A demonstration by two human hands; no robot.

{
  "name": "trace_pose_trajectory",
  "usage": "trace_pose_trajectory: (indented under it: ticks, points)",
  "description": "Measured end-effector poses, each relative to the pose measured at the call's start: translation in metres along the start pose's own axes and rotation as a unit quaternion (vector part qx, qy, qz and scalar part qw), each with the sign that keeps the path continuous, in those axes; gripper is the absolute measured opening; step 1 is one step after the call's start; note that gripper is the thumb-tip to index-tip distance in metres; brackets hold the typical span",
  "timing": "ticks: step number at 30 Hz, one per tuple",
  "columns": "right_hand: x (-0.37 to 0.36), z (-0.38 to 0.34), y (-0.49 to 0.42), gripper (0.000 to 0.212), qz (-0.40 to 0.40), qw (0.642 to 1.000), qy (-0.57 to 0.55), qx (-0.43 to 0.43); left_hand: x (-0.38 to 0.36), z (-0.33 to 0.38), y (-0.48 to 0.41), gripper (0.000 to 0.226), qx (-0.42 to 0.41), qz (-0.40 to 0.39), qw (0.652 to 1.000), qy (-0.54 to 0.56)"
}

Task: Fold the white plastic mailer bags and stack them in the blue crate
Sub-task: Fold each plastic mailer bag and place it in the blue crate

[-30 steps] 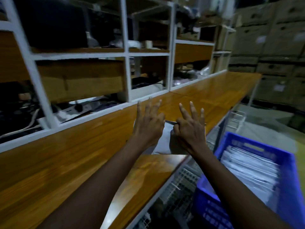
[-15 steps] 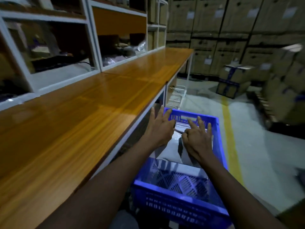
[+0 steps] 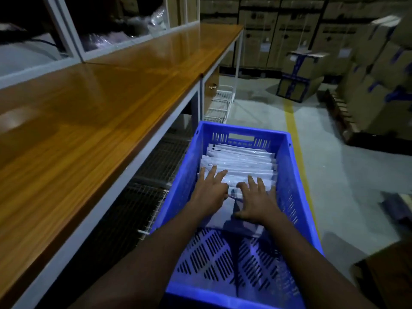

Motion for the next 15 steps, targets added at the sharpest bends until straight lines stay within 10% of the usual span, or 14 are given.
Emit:
trace_pose_trajectory:
  ticks: [7,15]
  points:
    - [-0.019,0.007,-0.013,0.12,-0.002,0.999,0.039,-0.033,-0.012,-0.002,-0.001,0.023,0.001,0.026,0.999,0.037]
    - [-0.024,0.012,-0.014,0.135,-0.027,0.996,0.052,-0.066,-0.049,-0.02,0.0,0.135,-0.026,-0.109,0.986,-0.125]
Point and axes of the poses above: each hand's wrist, its own y-axis away from the middle knuckle, its own x-axis out of the back of the hand, z = x × y, the point moved 5 cm from there along -y, towards the middle knuckle, and after that the axes turned 7 degrees about x, right-handed, at the moved point
